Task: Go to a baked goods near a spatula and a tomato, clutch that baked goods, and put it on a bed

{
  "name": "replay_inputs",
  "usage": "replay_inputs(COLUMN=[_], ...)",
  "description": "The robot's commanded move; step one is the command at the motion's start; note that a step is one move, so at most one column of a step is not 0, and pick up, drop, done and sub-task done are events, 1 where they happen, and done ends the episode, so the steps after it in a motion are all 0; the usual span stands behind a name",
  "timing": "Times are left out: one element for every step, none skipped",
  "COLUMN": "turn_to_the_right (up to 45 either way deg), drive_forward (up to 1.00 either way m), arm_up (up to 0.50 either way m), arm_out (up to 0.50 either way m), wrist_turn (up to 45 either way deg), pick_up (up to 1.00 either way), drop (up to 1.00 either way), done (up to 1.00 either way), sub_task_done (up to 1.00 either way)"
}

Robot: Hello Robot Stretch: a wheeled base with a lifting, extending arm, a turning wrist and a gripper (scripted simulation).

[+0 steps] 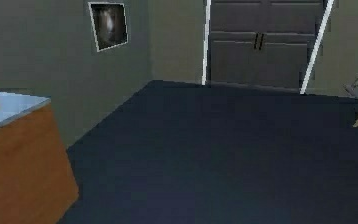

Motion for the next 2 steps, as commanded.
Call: replay_inputs(turn_to_the_right=[-39.0, 0.0], drive_forward=[0.0, 0.5], arm_up=[0.0, 0.0], arm_out=[0.0, 0.0], wrist_turn=[0.0, 0.0], pick_up=[0.0, 0.0], drop=[0.0, 0.0], done=[0.0, 0.0], sub_task_done=[0.0, 0.0])
